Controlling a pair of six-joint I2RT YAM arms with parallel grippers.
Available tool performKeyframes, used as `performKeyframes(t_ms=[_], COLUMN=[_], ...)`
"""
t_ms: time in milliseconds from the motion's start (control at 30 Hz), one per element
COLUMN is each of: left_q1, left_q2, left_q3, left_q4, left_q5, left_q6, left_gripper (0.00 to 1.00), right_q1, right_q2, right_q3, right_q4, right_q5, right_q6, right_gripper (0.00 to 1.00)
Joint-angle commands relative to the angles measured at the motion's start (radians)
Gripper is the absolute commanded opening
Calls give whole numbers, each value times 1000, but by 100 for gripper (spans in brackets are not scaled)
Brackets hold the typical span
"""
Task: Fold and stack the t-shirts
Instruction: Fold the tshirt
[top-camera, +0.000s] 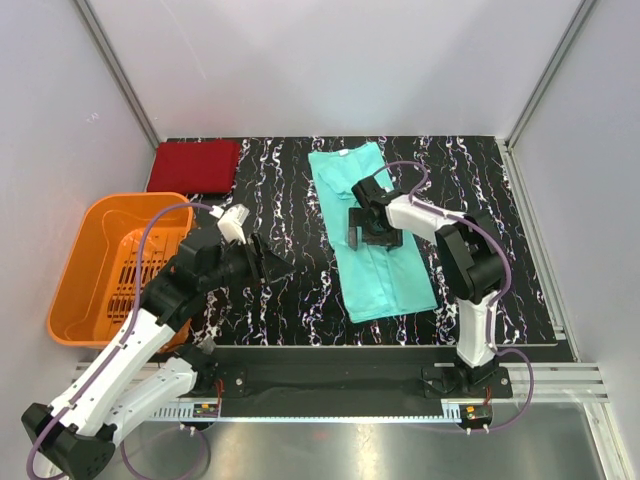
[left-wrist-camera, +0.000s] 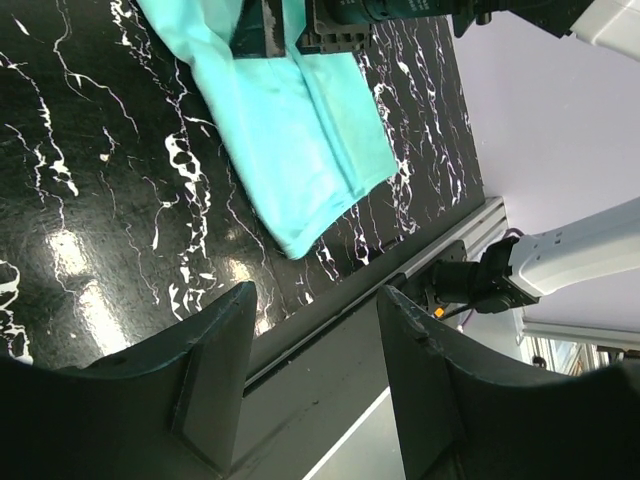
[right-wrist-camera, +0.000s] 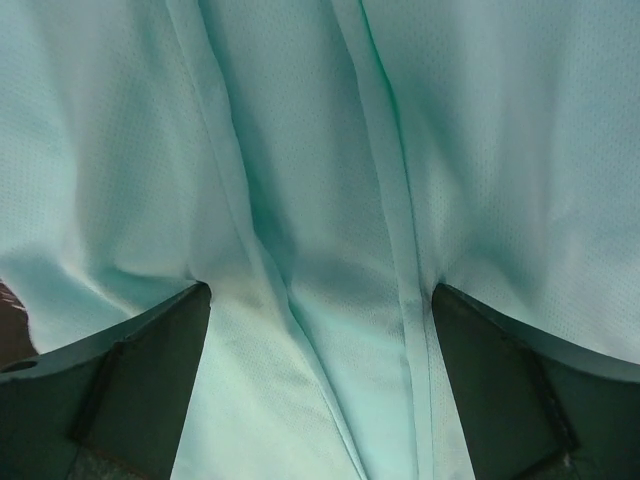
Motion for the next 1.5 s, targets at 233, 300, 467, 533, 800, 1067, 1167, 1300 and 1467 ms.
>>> performKeyframes(t_ms=[233,300,467,533,800,1067,1167,1300,1467], left_q1=[-5,-5,-5,-8,-5,5,15,34,41], left_q2=[-9,-9,-5,29,212,291,288,255,259], left_q3=[2,-29,-136,-168,-174,-317,-337,-372,-412], left_q4=[10,16,99,131,119,256,256,248,311], left_q5=[-31,-25,-2,1,-158,-188,-199,-214,-177], left_q6=[9,9,-18,-19,46,7,20,29,27], left_gripper=[56,56,56,54,48,47,49,54,54], right_q1=[203,203,203,197,167,163,160,157,157], right_q2=[111,79,-161,-278,-627,-808,-840,-885,-850], right_q3=[122,129,30,-65,-566,-854,-907,-992,-1030], right_q4=[10,-23,-32,-35,153,339,342,404,514], right_q5=[-95,-72,5,22,-214,-357,-372,-429,-493], right_q6=[422,387,200,148,210,354,377,434,476], right_gripper=[100,100,100,100,94,61,61,61,60])
